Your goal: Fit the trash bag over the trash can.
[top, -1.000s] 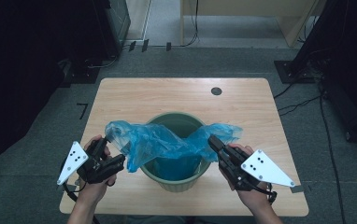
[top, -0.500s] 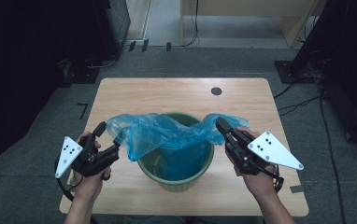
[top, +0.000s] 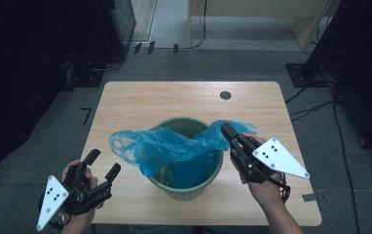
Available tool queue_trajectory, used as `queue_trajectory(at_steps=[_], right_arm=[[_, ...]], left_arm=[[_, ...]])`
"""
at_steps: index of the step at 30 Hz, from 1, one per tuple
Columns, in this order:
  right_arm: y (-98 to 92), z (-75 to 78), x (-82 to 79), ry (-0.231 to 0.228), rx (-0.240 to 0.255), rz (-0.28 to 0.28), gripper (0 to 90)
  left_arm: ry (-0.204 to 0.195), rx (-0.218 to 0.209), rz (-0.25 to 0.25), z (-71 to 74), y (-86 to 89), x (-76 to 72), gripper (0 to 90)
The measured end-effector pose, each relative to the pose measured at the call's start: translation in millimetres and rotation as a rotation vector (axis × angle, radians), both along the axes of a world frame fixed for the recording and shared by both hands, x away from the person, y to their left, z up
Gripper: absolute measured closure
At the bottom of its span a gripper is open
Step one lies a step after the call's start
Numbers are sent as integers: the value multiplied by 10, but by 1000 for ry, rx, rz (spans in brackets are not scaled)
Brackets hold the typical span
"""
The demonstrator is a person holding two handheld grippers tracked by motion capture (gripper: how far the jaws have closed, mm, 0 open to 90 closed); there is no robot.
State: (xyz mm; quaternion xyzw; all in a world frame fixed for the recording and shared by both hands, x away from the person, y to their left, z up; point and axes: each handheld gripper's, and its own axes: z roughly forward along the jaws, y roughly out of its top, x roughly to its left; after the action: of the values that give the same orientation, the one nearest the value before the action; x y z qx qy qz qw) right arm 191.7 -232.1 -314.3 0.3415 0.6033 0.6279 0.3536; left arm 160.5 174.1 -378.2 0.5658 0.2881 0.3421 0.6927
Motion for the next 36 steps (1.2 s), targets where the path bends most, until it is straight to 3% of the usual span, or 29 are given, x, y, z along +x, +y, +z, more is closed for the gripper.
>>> queue_trajectory(at_steps=[3, 8, 12, 15, 17, 19, 21, 23, 26, 27, 30, 36], right_arm=[[7, 0, 5, 1, -1, -1, 900], [9, 4, -2, 0, 2, 3, 900], [5, -14, -19, -2, -2, 6, 900], [1, -46, -24, 2, -6, 16, 900], [7, -73, -21, 5, -20, 21, 900], [8, -91, -11, 7, -24, 20, 900], [-1, -96, 1, 7, -26, 17, 900], [-17, -91, 24, 9, -27, 11, 900], [-42, -85, 109, 20, -50, -10, 900], [-55, -93, 162, 31, -60, -19, 900], [-91, -169, 370, 99, -71, -32, 900], [-108, -434, 778, 229, -136, -73, 900]], left_arm=[[-24, 3, -34, 76, -114, -91, 257], [11, 134, -107, 5, -400, -64, 204], [54, 237, -84, -110, -572, 25, 185], [67, 276, -82, -132, -608, 45, 300], [86, 293, -78, -112, -610, 55, 506], [94, 273, -88, -57, -575, 70, 716], [107, 243, -88, 41, -526, 116, 838], [124, 217, -72, 150, -492, 197, 874], [173, 166, -26, 328, -457, 464, 882], [209, 137, -24, 363, -453, 580, 881], [323, 107, -21, 386, -506, 945, 874], [587, 0, -52, 142, -566, 1594, 863]])
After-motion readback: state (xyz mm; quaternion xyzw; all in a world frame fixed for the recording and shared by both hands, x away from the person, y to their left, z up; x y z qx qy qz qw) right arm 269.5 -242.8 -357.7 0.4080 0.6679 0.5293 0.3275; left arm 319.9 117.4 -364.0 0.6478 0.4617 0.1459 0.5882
